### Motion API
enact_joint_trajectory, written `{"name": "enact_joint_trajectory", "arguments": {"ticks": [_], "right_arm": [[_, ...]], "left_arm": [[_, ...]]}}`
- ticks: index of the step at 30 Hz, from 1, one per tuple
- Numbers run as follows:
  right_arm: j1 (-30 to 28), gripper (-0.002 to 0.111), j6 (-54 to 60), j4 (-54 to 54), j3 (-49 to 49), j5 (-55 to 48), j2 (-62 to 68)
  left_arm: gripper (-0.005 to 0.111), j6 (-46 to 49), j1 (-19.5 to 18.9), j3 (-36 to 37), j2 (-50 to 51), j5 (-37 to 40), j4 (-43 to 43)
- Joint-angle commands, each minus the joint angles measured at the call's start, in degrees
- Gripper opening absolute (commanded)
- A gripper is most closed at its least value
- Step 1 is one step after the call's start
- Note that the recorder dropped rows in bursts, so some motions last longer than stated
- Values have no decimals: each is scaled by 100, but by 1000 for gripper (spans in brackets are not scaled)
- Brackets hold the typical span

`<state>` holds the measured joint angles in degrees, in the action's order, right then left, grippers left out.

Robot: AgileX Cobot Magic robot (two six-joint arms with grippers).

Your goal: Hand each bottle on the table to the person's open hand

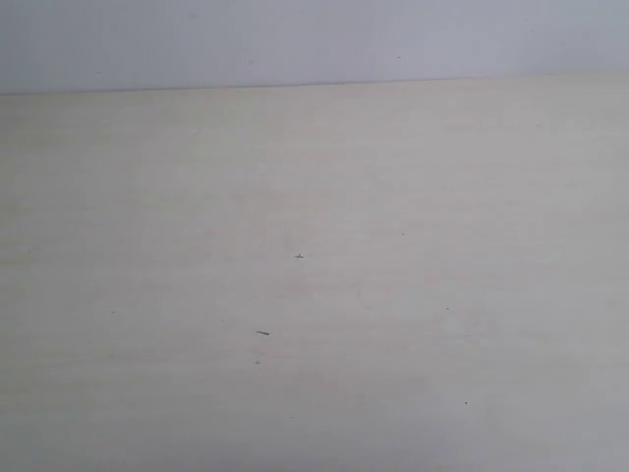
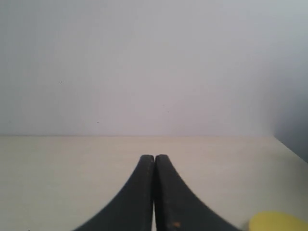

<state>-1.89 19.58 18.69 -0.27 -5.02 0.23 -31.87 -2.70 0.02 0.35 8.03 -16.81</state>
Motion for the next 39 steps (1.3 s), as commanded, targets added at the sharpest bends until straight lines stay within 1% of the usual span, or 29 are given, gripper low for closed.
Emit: {"name": "enact_joint_trajectory", "arguments": {"ticks": [1, 6, 7, 8, 11, 13, 17, 22, 39], "right_arm": [[-28, 0, 80, 12, 27, 155, -23], [-28, 0, 80, -10, 27, 143, -23], [-28, 0, -81, -132, 27, 124, -23], [-28, 0, -445, -490, 27, 81, -23], [-28, 0, -2025, -2021, 27, 43, -23], [-28, 0, -2251, -2280, 27, 43, -23], [-28, 0, -2223, -2269, 27, 43, -23], [-28, 0, -2281, -1967, 27, 33, -23], [-28, 0, -2268, -1932, 27, 33, -23]], "left_arm": [[0, -16, -15, -2, -35, 1, -20], [0, -16, -15, -2, -35, 1, -20], [0, -16, -15, -2, -35, 1, -20], [0, -16, -15, -2, -35, 1, -20], [0, -16, -15, -2, -35, 1, -20], [0, -16, -15, -2, -35, 1, -20], [0, -16, -15, -2, -35, 1, -20], [0, -16, -15, -2, -35, 1, -20], [0, -16, -15, -2, -35, 1, -20]]}}
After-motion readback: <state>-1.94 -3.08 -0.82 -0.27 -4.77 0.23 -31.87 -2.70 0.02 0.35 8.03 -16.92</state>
